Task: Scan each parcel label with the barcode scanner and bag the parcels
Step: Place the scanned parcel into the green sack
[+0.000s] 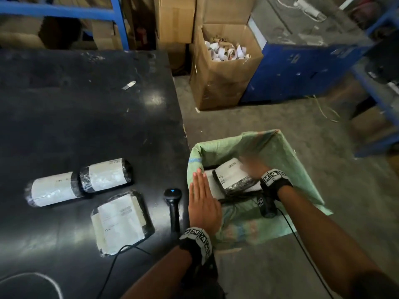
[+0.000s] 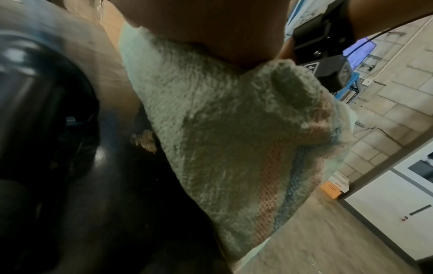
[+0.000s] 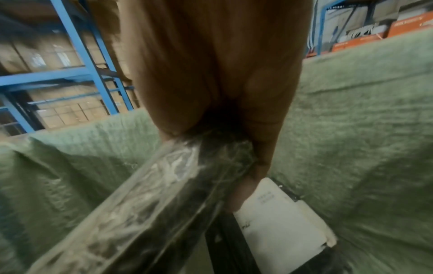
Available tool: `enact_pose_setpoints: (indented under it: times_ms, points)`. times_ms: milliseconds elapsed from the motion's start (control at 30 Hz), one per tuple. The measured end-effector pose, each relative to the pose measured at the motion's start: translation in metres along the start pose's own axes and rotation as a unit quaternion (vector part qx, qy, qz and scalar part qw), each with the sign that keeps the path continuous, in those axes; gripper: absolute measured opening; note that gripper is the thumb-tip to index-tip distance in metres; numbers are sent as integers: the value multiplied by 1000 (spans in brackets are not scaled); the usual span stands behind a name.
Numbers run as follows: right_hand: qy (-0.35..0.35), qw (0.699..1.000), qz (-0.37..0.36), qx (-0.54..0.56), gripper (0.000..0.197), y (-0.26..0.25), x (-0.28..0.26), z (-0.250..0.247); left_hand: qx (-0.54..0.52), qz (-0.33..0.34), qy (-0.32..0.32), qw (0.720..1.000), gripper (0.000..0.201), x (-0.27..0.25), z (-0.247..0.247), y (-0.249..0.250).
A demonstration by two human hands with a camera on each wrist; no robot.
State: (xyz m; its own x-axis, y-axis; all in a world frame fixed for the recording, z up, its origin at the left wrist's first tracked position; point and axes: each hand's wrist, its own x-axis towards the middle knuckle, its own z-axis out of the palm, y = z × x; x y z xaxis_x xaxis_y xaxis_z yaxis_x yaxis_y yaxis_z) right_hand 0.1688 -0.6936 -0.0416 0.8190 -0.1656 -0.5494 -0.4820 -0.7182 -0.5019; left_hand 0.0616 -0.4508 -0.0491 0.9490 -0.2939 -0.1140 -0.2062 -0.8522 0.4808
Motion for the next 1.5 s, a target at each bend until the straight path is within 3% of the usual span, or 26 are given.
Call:
enact_pose_setpoints:
  times_ms: [200,367,533,667,800,933,1033,1100,1200,1333,1500]
  points:
    - [21,996,5,90,52,22,34,64,-9,-10,-15,1000,80,4,-3,1]
    - [-3,999,48,19,60,37,41,108,4,0,-23,1000,84,4,-1,-8]
    - [10,994,83,-70,68,32,51,99,26,11,-23,999,83,9,0,-8]
    - [-53,986,101,-125,60,7,41,75,25,29,-43,998,76,14,-10,-12]
    - [23,988,55,-144,39,-47,8,39,-69,82,0,994,57,16,-45,-42]
    - [143,987,-56,-56,37,-108,-57,41,-80,26,77,993,54,3,-84,-103]
    - [138,978,-143,60,34,-141,-102,75,-69,-39,115,990,59,-21,-100,-159]
    - [107,977,-160,94,33,-156,-121,106,-47,-92,127,986,66,-45,-99,-193]
    - [32,987,-137,72,53,-166,-135,151,-35,-166,117,979,77,-84,-87,-232]
    - [-19,996,-66,50,81,-161,-133,192,-72,-232,37,969,99,-118,-63,-263]
    - [-29,996,5,79,84,-145,-125,220,-134,-240,3,961,117,-136,-46,-277]
